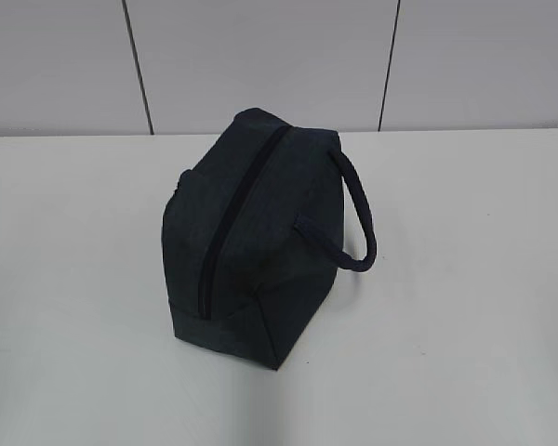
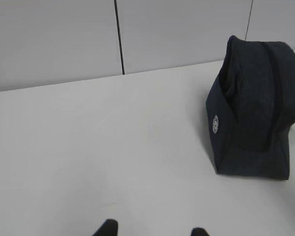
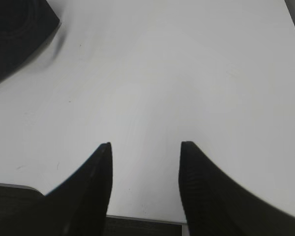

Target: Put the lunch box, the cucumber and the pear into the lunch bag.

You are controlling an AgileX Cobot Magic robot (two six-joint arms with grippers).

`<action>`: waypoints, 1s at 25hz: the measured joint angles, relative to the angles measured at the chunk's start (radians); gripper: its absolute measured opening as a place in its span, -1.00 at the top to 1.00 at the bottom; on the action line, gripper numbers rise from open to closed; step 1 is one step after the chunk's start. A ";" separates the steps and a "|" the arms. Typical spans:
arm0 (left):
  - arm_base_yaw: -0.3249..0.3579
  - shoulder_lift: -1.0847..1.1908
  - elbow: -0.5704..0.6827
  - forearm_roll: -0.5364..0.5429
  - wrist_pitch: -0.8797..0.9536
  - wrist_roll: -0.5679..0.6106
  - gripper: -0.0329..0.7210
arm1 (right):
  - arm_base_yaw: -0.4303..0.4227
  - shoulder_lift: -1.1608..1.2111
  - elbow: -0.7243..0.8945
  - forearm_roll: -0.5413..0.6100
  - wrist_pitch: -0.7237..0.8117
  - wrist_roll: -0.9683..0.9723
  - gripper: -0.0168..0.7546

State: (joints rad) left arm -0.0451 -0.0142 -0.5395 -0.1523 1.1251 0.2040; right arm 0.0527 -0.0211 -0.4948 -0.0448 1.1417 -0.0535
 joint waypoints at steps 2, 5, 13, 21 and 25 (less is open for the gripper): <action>0.015 0.000 0.000 0.000 0.000 0.000 0.18 | 0.000 0.000 0.000 0.000 0.000 0.000 0.05; 0.020 0.000 0.000 0.000 0.000 0.000 0.18 | 0.000 0.000 0.000 0.000 0.000 0.000 0.05; 0.020 0.000 0.000 0.000 0.000 0.000 0.18 | 0.000 0.000 0.000 0.000 0.000 0.000 0.05; 0.020 0.000 0.000 0.000 0.000 0.000 0.18 | 0.000 0.000 0.000 0.000 0.000 0.000 0.05; 0.020 0.000 0.000 0.000 0.000 0.000 0.18 | 0.000 0.000 0.000 0.000 0.000 0.000 0.05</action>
State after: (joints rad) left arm -0.0247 -0.0142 -0.5395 -0.1523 1.1251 0.2040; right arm 0.0527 -0.0211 -0.4948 -0.0448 1.1417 -0.0535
